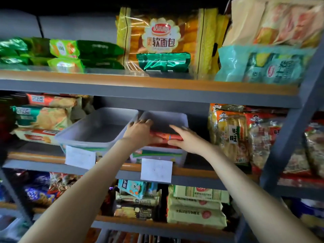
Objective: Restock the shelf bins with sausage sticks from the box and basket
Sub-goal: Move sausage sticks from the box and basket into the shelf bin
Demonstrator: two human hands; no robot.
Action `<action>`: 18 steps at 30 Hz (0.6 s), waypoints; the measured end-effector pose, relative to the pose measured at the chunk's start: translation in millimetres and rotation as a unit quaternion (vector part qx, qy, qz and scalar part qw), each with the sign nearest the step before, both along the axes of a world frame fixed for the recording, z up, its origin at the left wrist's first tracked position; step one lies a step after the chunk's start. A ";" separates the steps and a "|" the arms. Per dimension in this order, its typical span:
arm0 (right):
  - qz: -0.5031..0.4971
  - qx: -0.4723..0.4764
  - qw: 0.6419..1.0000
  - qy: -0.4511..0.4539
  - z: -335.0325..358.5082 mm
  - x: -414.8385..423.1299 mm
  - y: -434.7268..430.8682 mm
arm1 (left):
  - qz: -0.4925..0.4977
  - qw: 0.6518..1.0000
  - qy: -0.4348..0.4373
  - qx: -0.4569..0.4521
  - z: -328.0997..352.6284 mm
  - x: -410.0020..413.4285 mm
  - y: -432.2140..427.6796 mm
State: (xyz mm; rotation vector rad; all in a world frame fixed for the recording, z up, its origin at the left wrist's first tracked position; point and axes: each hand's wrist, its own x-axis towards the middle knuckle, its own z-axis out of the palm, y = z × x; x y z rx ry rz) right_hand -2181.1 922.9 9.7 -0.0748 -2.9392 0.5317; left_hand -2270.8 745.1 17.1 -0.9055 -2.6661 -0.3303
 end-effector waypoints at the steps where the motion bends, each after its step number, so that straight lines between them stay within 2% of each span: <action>1: -0.008 0.014 1.000 -0.020 -4.0 -3.8 -0.5 | -0.018 0.999 -0.031 0.017 -5.5 -6.2 -7.3; 3: -0.026 0.067 0.997 -0.005 -10.4 -5.1 -6.1 | -0.031 0.997 -0.052 0.043 -18.0 -6.4 -26.6; 6: -0.037 0.118 0.979 0.159 -18.6 6.1 -33.5 | -0.086 0.987 0.034 0.130 -42.5 8.3 -62.7; 8: 0.018 0.114 0.954 0.276 -28.1 15.9 -72.4 | -0.141 0.968 0.102 0.179 -65.8 18.2 -92.3; 10: 0.107 0.100 0.932 0.332 -48.5 20.0 -120.8 | -0.161 0.960 0.136 0.185 -98.1 24.3 -127.8; 12: 0.188 0.094 0.920 0.331 -81.0 16.8 -169.0 | -0.156 0.962 0.133 0.181 -134.9 33.5 -168.6; 14: 0.248 0.085 0.920 0.293 -125.3 8.8 -212.3 | -0.133 0.971 0.099 0.173 -180.2 45.0 -215.5; 18: 0.295 0.038 0.947 0.126 -231.4 -15.0 -287.6 | -0.003 0.989 -0.041 0.140 -286.5 70.3 -315.1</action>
